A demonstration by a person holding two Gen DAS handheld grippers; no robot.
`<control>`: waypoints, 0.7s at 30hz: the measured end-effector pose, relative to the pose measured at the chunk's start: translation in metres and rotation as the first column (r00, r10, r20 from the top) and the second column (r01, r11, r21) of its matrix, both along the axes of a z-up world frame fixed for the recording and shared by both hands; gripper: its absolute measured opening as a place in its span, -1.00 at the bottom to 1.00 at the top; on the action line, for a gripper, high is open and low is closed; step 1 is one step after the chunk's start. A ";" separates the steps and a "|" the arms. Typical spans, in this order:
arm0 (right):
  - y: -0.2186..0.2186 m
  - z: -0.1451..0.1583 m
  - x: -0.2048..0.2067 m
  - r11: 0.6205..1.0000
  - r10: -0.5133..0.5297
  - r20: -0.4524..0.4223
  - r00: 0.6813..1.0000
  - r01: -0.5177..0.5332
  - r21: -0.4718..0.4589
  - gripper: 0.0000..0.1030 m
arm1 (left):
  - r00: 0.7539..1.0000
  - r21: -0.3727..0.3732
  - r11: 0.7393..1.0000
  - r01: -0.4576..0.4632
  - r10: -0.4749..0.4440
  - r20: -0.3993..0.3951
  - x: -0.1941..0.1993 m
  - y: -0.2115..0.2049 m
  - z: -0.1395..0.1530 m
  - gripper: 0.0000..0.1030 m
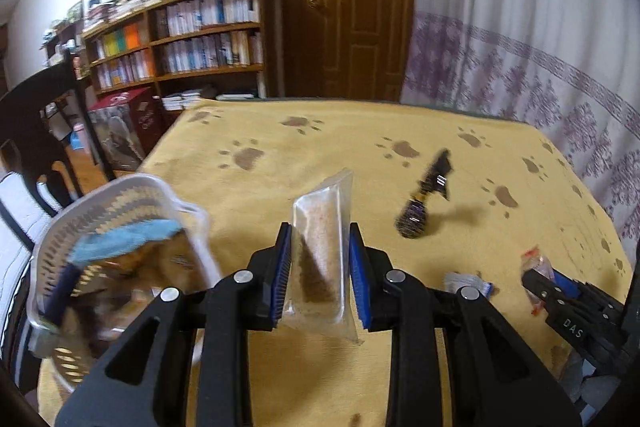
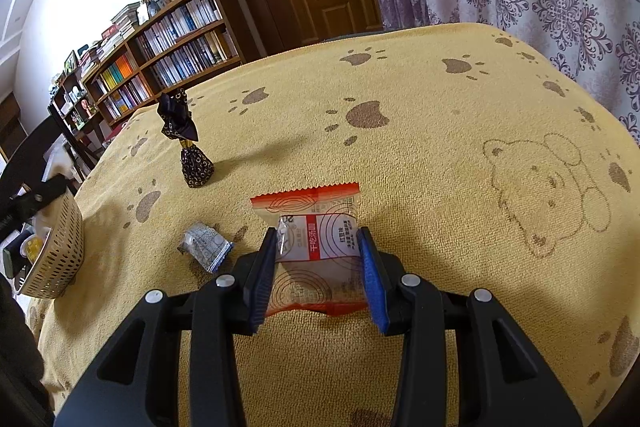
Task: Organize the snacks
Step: 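Carry the cracker-stick packet over the basket and open the left tool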
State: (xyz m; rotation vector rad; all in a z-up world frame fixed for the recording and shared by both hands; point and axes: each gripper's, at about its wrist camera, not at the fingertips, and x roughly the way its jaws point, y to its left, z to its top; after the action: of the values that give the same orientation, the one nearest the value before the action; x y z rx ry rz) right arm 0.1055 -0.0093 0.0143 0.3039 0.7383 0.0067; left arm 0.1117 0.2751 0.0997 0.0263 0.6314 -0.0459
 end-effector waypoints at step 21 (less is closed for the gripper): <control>0.000 0.000 0.000 1.000 0.000 0.000 1.000 0.000 0.001 -0.22 | 0.970 -0.024 0.971 -0.239 0.239 0.032 -0.015 0.097 0.007 0.17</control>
State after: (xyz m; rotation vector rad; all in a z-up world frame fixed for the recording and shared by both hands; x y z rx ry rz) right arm 0.1057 -0.0092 0.0146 0.3050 0.7384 0.0072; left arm 0.0970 0.3723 0.1062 -0.0686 0.5955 0.1811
